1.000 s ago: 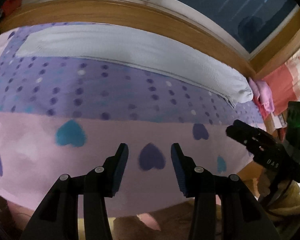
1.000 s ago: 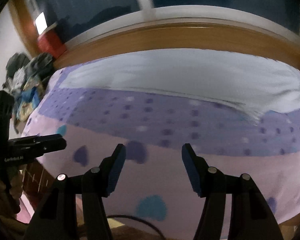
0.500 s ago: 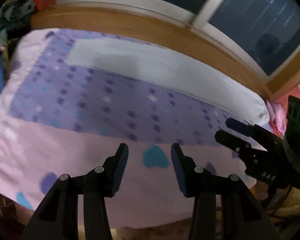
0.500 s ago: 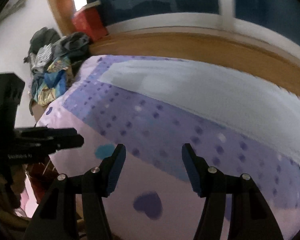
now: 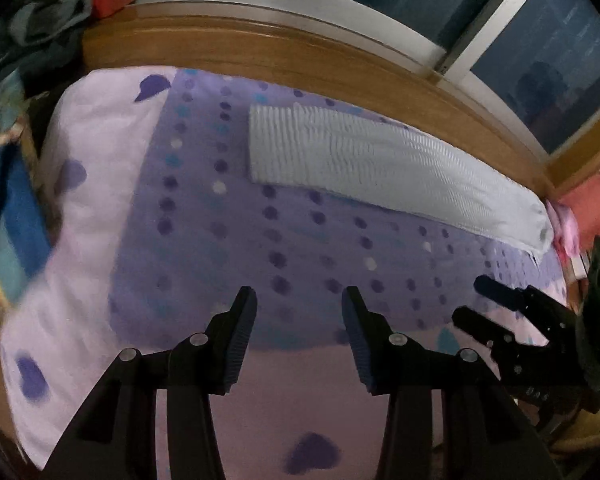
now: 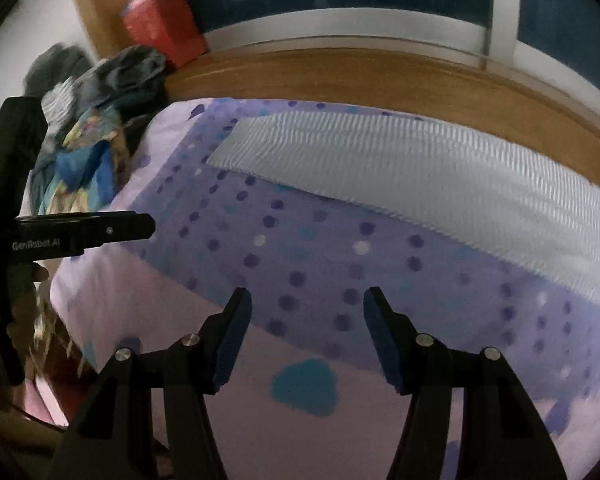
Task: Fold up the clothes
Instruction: 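Pull both grippers back from the striped strip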
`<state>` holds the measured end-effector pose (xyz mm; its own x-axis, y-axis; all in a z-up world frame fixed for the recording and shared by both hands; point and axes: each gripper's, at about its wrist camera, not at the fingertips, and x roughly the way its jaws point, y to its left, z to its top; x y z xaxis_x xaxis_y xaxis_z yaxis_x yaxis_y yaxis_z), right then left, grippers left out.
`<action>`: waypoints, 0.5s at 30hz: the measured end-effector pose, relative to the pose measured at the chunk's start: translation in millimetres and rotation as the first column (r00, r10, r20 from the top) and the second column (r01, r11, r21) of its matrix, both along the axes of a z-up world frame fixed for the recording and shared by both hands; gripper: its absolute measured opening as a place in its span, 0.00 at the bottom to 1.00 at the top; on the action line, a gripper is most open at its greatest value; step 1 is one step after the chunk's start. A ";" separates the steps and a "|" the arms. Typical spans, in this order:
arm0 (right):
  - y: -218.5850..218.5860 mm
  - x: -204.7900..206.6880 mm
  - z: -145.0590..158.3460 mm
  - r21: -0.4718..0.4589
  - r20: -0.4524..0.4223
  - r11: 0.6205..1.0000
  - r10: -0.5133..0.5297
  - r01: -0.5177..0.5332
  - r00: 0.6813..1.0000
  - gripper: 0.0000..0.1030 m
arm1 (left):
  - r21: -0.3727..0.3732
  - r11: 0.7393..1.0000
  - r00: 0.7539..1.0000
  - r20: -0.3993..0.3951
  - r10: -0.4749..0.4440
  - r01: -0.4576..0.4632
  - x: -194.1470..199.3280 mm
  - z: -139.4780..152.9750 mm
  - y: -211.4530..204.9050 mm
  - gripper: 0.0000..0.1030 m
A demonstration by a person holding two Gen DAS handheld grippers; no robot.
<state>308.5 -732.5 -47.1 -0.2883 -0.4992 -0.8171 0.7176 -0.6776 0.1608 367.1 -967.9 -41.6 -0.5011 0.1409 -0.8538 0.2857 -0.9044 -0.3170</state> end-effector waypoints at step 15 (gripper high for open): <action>-131.7 24.1 0.2 0.054 -0.155 0.995 -0.072 0.081 0.985 0.57 | 0.071 0.983 0.985 -0.033 -0.167 0.168 -70.3 -10.7 -81.1 0.43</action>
